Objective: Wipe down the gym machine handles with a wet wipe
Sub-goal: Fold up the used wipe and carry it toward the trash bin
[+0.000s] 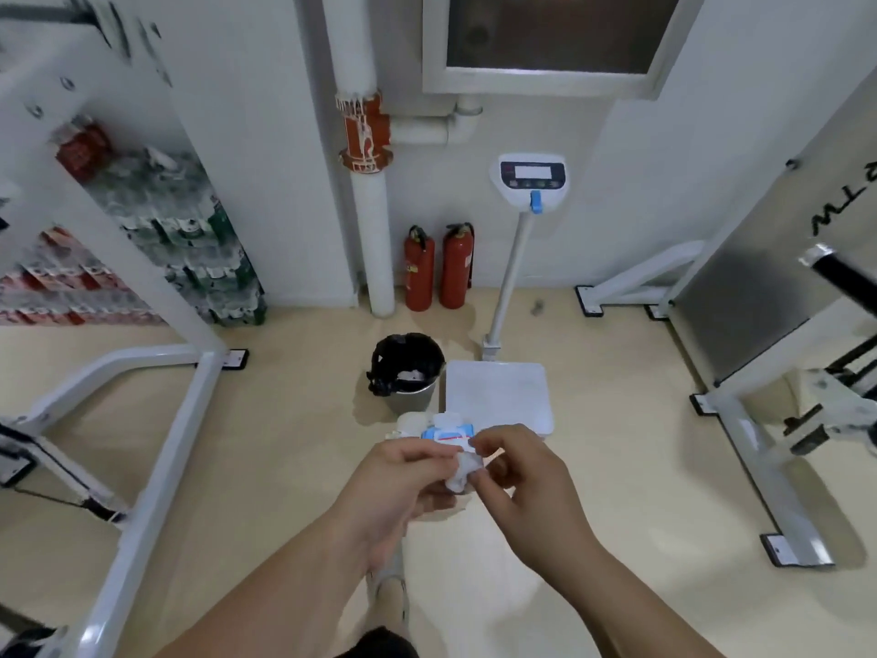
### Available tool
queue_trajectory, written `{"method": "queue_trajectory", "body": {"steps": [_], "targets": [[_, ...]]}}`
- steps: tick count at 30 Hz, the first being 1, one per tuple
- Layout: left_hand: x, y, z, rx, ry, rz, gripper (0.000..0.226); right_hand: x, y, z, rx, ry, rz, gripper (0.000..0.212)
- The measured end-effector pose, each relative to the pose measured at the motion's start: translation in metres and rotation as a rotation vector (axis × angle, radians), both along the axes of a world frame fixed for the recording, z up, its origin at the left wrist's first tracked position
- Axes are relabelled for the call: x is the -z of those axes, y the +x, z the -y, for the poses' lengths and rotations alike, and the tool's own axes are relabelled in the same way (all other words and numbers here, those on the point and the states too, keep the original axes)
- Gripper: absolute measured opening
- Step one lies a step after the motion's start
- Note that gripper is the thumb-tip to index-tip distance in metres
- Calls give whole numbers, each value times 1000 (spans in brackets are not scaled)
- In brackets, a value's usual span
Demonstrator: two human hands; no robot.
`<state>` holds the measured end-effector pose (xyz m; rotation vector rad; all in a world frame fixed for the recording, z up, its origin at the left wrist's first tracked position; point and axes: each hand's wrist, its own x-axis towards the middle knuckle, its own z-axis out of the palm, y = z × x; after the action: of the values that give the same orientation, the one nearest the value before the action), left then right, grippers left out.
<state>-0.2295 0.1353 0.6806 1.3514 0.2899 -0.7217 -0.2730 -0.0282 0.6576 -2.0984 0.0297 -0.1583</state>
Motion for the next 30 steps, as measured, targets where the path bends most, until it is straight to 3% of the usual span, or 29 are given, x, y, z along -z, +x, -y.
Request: {"method": "queue_trajectory", "body": {"steps": [3, 8, 13, 17, 24, 27, 30], "targets": [[15, 75, 6, 0, -6, -66, 14, 7, 62, 3, 34, -39, -49, 28], [19, 180, 13, 0, 25, -64, 19, -2, 155, 0, 55, 21, -113, 20], [28, 258, 21, 4, 54, -57, 16, 9, 244, 9, 83, -29, -144, 31], [56, 320, 20, -91, 213, -24, 18, 35, 322, 35, 51, -56, -244, 27], [97, 381, 1, -370, 435, -105, 13, 92, 452, 51, -35, -153, -342, 20], [101, 393, -5, -437, 463, -78, 18, 109, 496, 47, -183, -239, -536, 45], [100, 397, -10, -498, 470, -62, 19, 115, 516, 44, -218, -134, -694, 37]]}}
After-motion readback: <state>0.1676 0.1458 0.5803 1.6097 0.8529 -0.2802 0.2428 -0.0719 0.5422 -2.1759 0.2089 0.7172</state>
